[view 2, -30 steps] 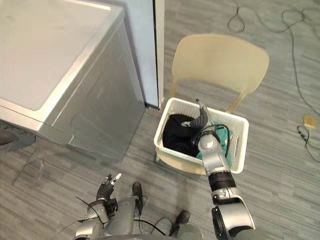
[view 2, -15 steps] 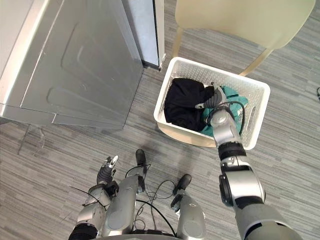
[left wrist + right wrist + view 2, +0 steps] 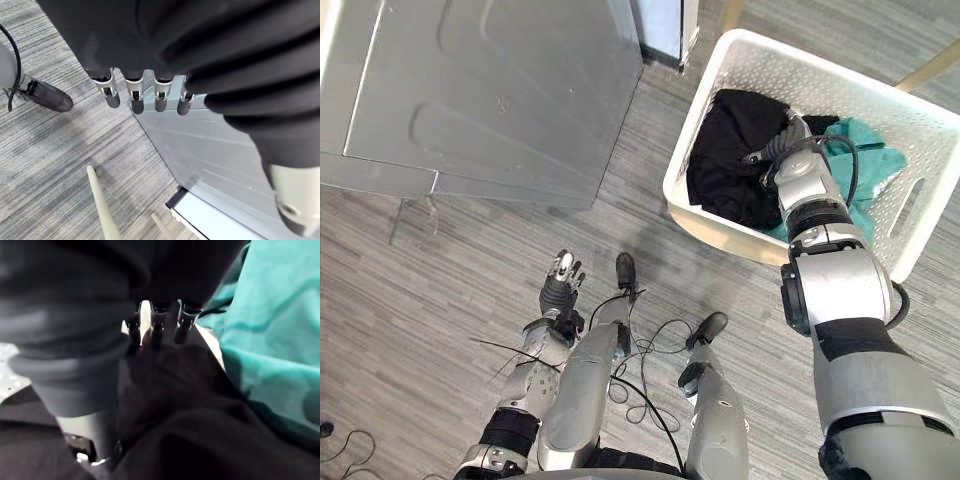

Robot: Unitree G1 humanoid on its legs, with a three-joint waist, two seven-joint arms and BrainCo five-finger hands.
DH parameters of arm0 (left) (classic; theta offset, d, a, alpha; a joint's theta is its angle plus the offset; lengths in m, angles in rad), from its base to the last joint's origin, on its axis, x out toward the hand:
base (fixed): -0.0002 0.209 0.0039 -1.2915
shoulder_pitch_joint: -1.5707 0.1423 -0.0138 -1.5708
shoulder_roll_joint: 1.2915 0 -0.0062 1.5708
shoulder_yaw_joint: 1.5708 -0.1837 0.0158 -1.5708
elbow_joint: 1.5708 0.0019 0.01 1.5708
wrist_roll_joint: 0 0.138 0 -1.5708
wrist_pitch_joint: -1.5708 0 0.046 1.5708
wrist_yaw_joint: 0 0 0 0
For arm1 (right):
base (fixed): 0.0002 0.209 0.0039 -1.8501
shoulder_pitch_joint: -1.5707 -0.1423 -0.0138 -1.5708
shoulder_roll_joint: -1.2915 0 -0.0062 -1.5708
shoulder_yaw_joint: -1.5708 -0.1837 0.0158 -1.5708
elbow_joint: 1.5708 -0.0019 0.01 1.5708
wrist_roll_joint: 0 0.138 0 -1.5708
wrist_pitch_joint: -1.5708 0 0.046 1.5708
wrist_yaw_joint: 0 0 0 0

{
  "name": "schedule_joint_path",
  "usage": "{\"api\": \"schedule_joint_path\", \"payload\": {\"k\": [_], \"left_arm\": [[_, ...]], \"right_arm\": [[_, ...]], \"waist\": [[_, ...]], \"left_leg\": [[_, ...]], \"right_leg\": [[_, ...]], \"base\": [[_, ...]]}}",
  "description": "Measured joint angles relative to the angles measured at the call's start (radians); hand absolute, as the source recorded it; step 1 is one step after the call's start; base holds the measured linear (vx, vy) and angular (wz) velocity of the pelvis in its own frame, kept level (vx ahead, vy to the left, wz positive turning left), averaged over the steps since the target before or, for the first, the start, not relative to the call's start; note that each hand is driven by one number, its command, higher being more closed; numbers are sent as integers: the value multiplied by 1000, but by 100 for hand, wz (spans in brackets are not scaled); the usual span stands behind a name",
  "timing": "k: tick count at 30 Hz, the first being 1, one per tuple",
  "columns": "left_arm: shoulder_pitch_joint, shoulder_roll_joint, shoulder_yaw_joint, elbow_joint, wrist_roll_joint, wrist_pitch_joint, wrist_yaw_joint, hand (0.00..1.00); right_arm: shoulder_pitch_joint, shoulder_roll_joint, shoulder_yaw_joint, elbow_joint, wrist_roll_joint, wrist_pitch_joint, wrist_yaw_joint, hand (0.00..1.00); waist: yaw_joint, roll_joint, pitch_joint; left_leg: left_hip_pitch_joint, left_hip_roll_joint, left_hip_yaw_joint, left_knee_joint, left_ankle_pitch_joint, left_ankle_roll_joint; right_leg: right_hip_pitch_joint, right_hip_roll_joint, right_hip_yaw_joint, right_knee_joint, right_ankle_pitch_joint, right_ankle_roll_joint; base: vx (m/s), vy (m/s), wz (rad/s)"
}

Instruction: Pick up the laundry basket with both hands and put the clothes into the washing machine.

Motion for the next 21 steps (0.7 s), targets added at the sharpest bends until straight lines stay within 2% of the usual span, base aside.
{"api": "schedule_joint_path", "payload": {"k": [3,4,10,13,18,21], "left_arm": [[-2,-1,-14,-7,-1,-1,-1,0],[-3,-1,-19,-11,-10,-1,-1,0],[-3,-6,-35,-53,-19,-2,-21,0],[-4,-6,-35,-63,-19,-2,-23,0],[-16,-8,-33,-81,-19,-2,-19,0],[-27,-9,-30,-81,-19,-2,-15,0]], "right_arm": [[-15,-16,81,1,-1,-14,-8,0],[-17,-17,101,1,-1,-14,-6,100],[-23,-31,179,-10,-14,-28,-9,100],[-19,-35,179,-11,-33,-26,-8,100],[32,-20,148,-22,-38,-17,-11,100],[64,-7,80,-49,41,-10,-30,100]], "waist": [[7,1,0],[7,1,0],[10,1,0],[12,2,0],[28,2,-1],[30,4,-2]], "left_leg": [[-2,1,-3,-41,26,-6],[-4,3,-6,-42,26,-7],[-18,5,-8,-42,31,-13],[-18,6,-10,-41,31,-13],[-11,9,-9,-36,31,-13],[1,12,-5,-31,31,-13]], "right_leg": [[-14,9,-9,0,0,-1],[-15,11,-12,0,0,-1],[-32,12,-11,5,-2,-3],[-32,12,-13,10,-5,-5],[-31,10,-14,31,-14,-12],[-25,6,-12,49,-17,-14]], "base": [[-5,30,3],[3,34,8],[11,45,-1],[25,47,3],[35,47,1],[26,43,-2]]}}
